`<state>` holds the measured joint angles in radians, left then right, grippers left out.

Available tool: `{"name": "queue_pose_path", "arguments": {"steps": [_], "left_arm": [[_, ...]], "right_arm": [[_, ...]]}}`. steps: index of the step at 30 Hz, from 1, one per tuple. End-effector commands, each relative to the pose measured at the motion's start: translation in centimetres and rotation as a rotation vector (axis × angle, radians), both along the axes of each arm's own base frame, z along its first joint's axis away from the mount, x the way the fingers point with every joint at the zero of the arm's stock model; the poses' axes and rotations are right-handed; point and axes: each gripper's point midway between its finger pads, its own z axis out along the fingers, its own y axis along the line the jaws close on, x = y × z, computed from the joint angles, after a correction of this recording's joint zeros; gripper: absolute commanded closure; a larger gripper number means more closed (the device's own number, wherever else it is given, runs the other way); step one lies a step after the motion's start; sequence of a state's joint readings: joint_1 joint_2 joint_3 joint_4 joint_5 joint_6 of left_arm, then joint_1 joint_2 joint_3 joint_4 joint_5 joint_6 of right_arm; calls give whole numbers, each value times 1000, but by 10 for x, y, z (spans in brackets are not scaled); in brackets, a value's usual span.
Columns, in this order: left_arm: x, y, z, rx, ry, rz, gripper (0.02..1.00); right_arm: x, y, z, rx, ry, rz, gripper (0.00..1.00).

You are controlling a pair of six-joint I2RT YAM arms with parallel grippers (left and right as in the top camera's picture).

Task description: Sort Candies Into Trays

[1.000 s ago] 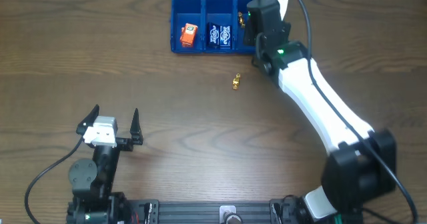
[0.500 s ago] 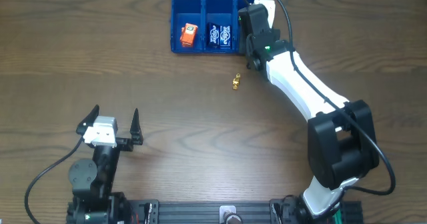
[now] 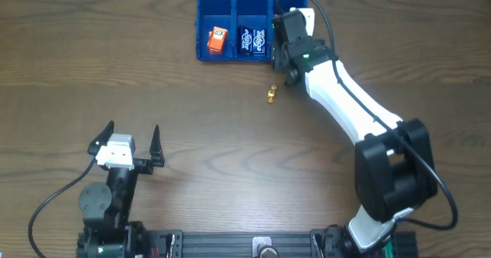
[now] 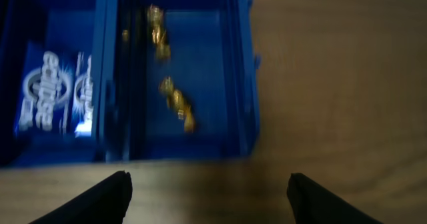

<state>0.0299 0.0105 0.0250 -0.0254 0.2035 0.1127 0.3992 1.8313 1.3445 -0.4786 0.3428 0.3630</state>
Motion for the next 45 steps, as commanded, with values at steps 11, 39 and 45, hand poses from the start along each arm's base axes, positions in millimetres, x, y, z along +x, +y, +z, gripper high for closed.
{"name": "queue_pose_path", "arguments": {"steps": [11,39,45], "left_arm": [[-1,-1,-16,12,43,-7,20],[-1,-1,-16,12,43,-7,20],[-1,-1,-16,12,43,-7,20]], "right_arm": [[-71,66,-57,99,277,28,220],[-63,49,-119,67,360,-47,402],[-62,49,-119,70,357,-46,724]]}}
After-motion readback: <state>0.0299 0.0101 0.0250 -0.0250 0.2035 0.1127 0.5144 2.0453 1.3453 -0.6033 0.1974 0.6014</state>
